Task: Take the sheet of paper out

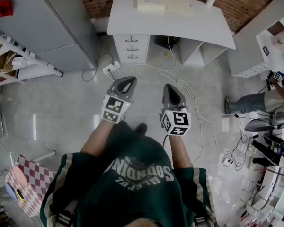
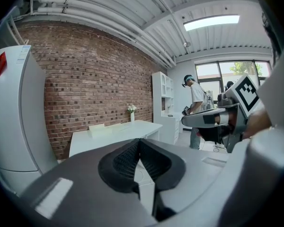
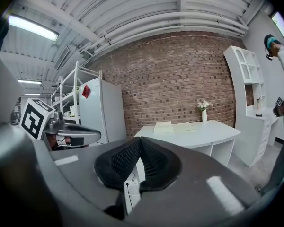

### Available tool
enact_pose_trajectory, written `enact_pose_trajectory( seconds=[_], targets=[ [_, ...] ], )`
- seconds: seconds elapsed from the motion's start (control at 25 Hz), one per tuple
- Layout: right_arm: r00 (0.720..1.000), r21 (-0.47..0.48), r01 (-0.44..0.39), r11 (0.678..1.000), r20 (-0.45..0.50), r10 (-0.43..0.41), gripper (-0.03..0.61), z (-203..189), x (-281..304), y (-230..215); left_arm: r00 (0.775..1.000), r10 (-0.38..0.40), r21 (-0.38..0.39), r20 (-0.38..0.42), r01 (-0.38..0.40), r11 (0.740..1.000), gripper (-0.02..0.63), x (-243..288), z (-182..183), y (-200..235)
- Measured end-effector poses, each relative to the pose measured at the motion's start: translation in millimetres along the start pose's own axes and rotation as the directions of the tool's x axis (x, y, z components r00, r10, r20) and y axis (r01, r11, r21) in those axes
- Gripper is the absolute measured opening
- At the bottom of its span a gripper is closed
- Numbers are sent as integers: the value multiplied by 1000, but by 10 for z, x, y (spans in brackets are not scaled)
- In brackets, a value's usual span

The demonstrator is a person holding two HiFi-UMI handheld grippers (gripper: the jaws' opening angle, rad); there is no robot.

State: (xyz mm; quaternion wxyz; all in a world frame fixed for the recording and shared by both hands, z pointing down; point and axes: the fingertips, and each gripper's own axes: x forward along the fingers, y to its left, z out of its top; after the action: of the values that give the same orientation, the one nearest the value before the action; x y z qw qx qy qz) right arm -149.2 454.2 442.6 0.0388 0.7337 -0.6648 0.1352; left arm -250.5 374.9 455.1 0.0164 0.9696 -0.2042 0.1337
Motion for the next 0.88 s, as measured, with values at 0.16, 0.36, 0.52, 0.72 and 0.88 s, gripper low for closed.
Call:
enact_pose_trajectory(
  seconds=[0.16,0.36,0.52,0.72,0.88],
  targets=[
    [1000,-5,-20,1000,-2,20,0,35,34,-125,1000,14,-1,0,-14,1000,11,105,58,-51],
    [999,1,-33,999,0,33,0,64,89,-187,1000,22,1,-6,-22,1000,11,194,75,-53],
    [999,4,-35,999,-2,35,0,61,157,-232,1000,19,3,-6,-19,1000,11,279,96,-30],
    [1000,-2,-28,1000,-9,28,0,85,351,-312,1000,9,-5,-1,-9,1000,11,470,103,81],
    [999,-12,-29,1000,-20,29,0,111,632,-420,1000,4,-18,4,-4,1000,11,732,96,233]
  ],
)
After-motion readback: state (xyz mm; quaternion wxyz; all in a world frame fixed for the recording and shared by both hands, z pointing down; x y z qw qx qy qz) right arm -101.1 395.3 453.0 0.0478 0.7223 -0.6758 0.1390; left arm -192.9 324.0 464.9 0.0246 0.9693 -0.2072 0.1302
